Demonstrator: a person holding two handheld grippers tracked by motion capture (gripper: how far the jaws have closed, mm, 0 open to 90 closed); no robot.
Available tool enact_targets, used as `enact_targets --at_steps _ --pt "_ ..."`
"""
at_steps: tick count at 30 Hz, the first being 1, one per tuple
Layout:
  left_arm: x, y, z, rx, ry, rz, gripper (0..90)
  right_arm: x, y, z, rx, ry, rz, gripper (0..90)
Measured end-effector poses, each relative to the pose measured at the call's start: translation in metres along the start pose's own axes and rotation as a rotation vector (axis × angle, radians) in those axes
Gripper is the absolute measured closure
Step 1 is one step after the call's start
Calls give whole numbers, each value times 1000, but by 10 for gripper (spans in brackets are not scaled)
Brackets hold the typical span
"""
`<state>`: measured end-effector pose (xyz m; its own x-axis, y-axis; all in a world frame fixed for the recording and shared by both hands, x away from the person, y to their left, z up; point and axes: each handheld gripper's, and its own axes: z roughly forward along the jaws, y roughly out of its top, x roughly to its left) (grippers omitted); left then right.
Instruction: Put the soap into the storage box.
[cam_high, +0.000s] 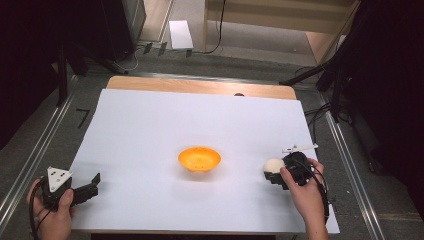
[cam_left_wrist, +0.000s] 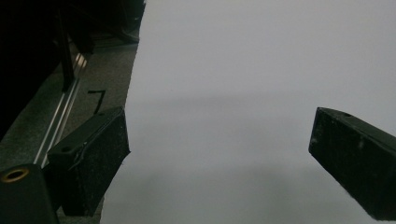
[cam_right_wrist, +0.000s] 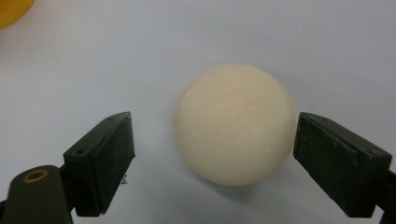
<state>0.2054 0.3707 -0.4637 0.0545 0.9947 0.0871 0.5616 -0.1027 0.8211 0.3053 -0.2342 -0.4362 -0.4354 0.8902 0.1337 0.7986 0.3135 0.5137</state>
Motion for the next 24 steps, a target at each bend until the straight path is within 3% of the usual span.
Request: enact_targets --at_steps 8,12,15,19,22,24 --pt "0 0 0 1 1 0 56 0 9 6 39 -30 40 135" --pt "0 0 0 -1 2 0 56 -4 14 10 80 -19 65 144" --pt "0 0 0 -3 2 1 55 -4 19 13 109 -42 66 157" --pt "0 0 0 -2 2 -1 55 0 21 16 111 -68 51 180" --pt "0 0 0 -1 -1 -2 55 1 20 19 119 -101 64 234" --pt "1 0 0 -2 -4 -4 55 0 18 21 119 -99 66 235"
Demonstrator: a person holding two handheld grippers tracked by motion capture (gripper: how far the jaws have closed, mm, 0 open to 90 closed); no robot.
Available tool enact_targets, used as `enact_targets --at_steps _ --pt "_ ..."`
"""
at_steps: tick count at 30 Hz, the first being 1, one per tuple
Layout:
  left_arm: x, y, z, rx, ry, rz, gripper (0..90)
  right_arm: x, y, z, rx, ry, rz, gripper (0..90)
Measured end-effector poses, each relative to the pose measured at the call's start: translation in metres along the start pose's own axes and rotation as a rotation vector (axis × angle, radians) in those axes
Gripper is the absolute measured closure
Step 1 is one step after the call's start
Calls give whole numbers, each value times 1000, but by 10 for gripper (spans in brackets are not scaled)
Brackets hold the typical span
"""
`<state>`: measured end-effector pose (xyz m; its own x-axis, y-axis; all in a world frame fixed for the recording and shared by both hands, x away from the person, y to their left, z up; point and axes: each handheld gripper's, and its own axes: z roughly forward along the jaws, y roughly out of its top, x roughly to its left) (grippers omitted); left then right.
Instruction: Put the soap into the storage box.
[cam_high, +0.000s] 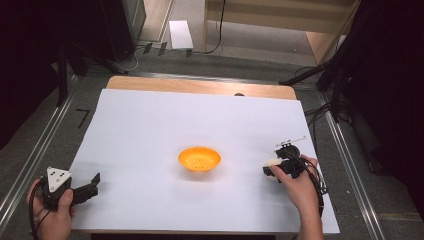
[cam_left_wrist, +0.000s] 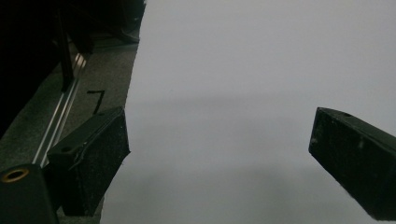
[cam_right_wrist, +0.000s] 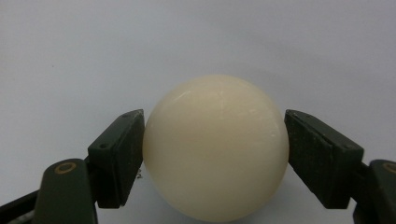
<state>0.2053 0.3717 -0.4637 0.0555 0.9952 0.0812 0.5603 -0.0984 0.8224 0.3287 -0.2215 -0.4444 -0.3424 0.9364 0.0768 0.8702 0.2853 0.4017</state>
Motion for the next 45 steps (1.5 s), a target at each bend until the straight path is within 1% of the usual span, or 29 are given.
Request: enact_targets --at_steps 2,5,6,10,13,16,18,19,20,24,28,32,36,39,45 --pt "0 0 0 0 1 -1 56 0 -1 1 -4 3 -1 236" --pt "0 0 0 1 1 -1 55 -2 -3 2 -11 18 17 238" --pt "0 0 0 1 1 -2 55 -3 -4 2 -13 31 39 240" --pt "0 0 0 2 3 -6 55 -5 -5 3 -17 39 46 240" --pt "0 0 0 0 2 -6 55 -4 -5 2 -20 38 31 241" --pt "1 0 0 2 1 -9 55 -3 -5 2 -15 53 9 242" --pt "1 0 0 3 1 -11 55 -2 -5 1 -14 53 12 243" --pt "1 0 0 3 0 -11 55 0 -4 1 -17 59 -4 243" --pt "1 0 0 4 -1 -12 55 0 -4 1 -17 59 -4 243" --pt "1 0 0 4 2 -13 55 5 -2 -2 -32 61 -30 243" --pt "0 0 0 0 4 -8 55 10 0 -6 -37 79 -43 243" --pt "0 0 0 0 5 -8 55 13 1 -8 -37 91 -63 243" --pt "1 0 0 -1 5 -10 55 19 4 -9 -25 101 -78 243" --pt "0 0 0 -1 4 -10 55 23 6 -12 -36 105 -95 243" --pt "0 0 0 -1 6 -6 55 29 12 -20 -54 117 -111 243"
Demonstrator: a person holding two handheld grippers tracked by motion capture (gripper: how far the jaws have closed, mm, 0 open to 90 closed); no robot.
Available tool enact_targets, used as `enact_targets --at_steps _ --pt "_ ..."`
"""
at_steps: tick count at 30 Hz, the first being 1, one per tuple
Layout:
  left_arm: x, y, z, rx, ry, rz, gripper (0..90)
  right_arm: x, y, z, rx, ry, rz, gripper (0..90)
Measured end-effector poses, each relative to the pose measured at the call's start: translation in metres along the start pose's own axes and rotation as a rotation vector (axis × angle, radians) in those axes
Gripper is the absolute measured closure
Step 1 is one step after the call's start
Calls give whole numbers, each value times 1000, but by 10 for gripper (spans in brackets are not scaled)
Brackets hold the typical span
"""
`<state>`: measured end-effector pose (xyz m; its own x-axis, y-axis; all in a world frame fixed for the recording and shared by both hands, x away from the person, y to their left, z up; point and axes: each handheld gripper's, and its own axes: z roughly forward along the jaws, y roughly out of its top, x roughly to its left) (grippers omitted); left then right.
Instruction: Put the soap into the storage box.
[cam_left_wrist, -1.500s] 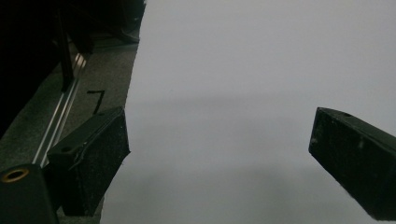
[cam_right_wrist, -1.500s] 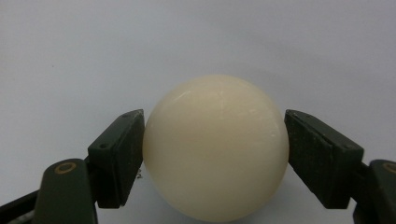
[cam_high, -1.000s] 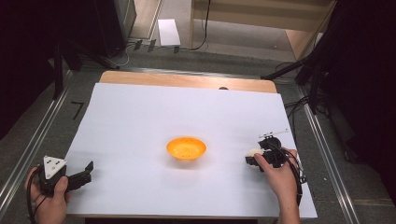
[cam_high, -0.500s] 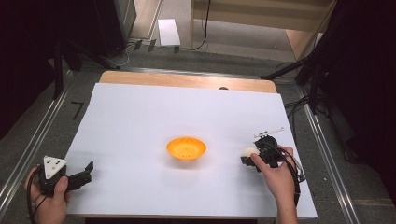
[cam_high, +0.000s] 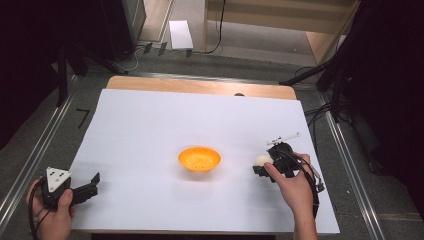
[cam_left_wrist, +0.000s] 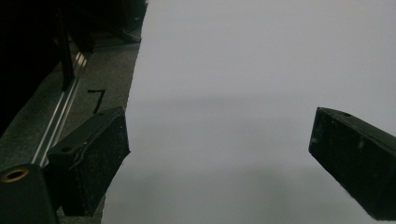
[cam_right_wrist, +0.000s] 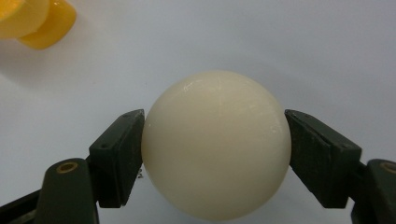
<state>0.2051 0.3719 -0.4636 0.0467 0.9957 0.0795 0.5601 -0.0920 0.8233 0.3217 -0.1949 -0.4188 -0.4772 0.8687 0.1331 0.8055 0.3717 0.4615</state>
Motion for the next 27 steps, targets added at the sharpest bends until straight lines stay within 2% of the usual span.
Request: enact_targets --at_steps 4,12,26,27 --pt "0 0 0 1 1 4 55 3 3 -2 0 9 -9 243" --pt "0 0 0 0 1 1 56 11 9 -5 2 33 -63 243" --pt "0 0 0 0 0 0 55 23 21 -6 -6 50 -82 243" --pt "0 0 0 0 0 1 55 23 22 -6 -10 52 -94 243"
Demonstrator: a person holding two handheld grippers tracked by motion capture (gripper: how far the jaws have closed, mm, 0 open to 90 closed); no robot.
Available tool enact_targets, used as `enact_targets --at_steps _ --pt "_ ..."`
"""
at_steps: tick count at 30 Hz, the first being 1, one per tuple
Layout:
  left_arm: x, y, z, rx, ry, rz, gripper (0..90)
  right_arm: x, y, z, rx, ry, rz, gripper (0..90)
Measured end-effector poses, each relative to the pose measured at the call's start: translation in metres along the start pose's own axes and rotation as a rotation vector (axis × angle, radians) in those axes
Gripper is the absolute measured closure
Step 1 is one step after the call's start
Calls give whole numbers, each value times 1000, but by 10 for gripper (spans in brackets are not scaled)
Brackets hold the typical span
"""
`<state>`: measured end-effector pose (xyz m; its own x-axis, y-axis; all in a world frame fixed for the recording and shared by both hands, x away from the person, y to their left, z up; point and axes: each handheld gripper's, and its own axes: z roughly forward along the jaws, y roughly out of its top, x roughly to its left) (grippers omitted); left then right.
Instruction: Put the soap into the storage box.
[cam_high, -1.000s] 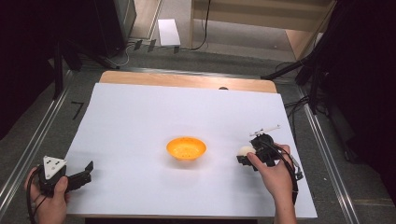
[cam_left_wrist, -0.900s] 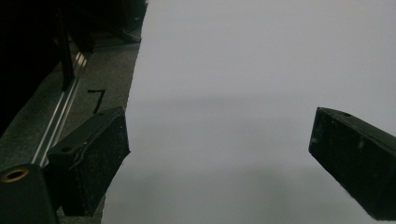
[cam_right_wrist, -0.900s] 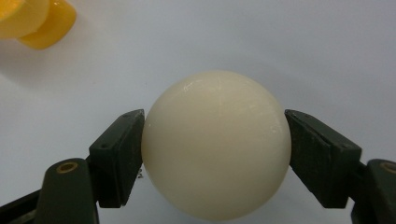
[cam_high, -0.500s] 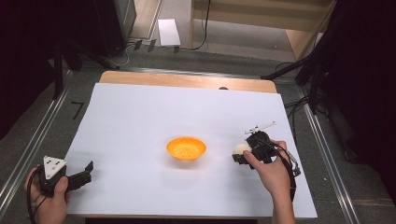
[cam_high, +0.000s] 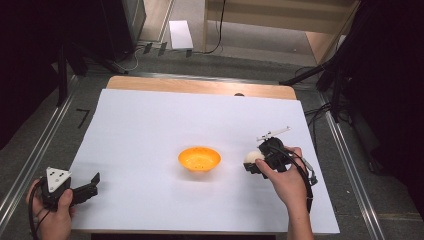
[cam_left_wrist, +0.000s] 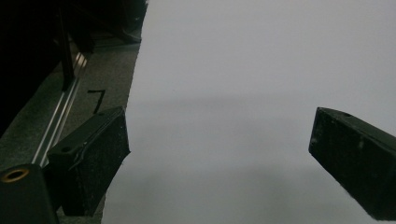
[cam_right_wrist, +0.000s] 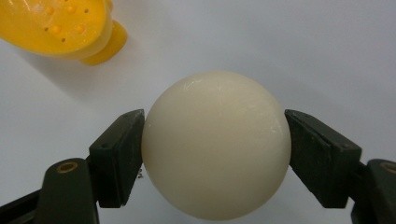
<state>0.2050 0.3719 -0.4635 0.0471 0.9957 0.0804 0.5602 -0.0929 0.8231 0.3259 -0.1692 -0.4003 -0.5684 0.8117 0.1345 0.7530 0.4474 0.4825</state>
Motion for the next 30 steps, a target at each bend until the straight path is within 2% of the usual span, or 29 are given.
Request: enact_targets --at_steps 30 --pt "0 0 0 -1 -1 -2 56 24 24 -3 -10 5 -64 243"
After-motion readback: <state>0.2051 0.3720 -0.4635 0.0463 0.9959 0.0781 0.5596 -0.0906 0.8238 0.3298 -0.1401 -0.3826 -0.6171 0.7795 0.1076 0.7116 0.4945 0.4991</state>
